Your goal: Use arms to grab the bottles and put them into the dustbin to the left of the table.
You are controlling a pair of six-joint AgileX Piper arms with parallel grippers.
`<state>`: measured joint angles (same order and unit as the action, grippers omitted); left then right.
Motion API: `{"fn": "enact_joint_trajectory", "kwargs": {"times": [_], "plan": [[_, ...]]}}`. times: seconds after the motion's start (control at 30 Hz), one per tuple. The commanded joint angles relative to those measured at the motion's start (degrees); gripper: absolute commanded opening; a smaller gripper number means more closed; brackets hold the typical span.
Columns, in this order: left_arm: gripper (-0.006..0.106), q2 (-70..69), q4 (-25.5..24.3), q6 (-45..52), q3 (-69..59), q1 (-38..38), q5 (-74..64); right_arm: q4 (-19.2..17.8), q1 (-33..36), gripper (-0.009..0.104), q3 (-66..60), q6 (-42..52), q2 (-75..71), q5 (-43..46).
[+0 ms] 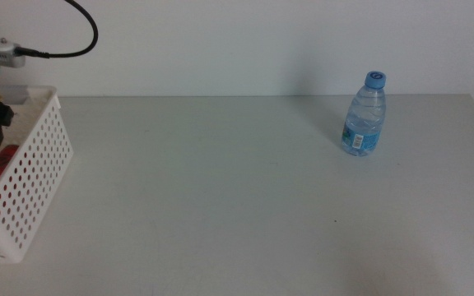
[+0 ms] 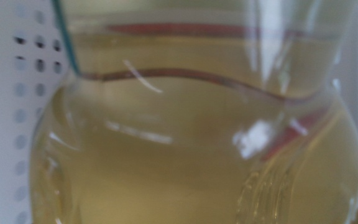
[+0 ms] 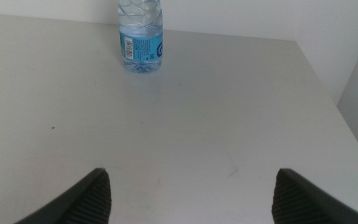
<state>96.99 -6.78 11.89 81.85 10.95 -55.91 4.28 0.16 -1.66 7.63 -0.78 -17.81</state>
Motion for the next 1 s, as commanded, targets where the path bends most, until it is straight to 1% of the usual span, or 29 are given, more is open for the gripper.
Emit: {"fn": "enact_joint_trajectory", "kwargs": {"times": [0.0,0.1,0.23,0.33,0.4,0.43,0.47,0.5,0.53,0.7,0.8,0.9,0.97], "plan": [[-0.001,-1.55,-0.56,0.07,2.61,0.19,3.14,-0.3,-0.39,0.066,0.56,0.69,-1.2,4.45],[0.004,0.45,-0.56,0.07,2.61,0.19,1.94,-0.3,-0.39,0.066,0.56,0.69,-1.2,4.45],[0.02,2.56,0.56,0.15,2.24,0.19,1.24,-0.3,-0.39,0.066,0.56,0.69,-1.2,4.45],[0.039,3.49,0.69,0.15,2.24,0.19,0.75,-0.3,-0.39,0.066,0.56,0.69,-1.2,4.45],[0.056,3.62,0.63,0.15,2.24,0.19,0.65,-0.3,-0.39,0.066,0.56,0.69,-1.2,4.45],[0.066,3.62,0.5,0.15,2.3,0.19,0.65,-0.3,-0.39,0.066,0.56,0.69,-1.2,4.45],[0.084,3.37,0.5,0.08,2.3,0.19,0.7,-0.3,-0.39,0.066,0.56,0.69,-1.2,4.45],[0.091,3.31,0.5,-0.04,2.3,0.12,0.7,-0.3,-0.39,0.066,0.56,0.69,-1.2,4.45],[0.094,3.09,0.7,-0.18,2.3,-0.04,0.7,-0.3,-0.39,0.066,0.56,0.69,-1.2,4.45],[0.094,0.7,1.52,-0.18,2.3,-1.3,-0.43,-0.3,-0.39,0.066,0.56,0.69,-1.2,4.45],[0.094,-2.39,3.46,-0.22,2.3,-1.8,-0.55,-0.3,-0.39,0.066,0.56,0.69,-1.2,4.45],[0.094,-6.05,8.29,1.32,2.3,-2.95,-0.4,-0.3,-0.39,0.066,0.56,0.69,-1.2,4.45],[0.094,-8.65,12.48,5.82,2.24,-4.95,-0.4,-0.3,-0.39,0.066,0.56,0.69,-1.2,4.45]]}}
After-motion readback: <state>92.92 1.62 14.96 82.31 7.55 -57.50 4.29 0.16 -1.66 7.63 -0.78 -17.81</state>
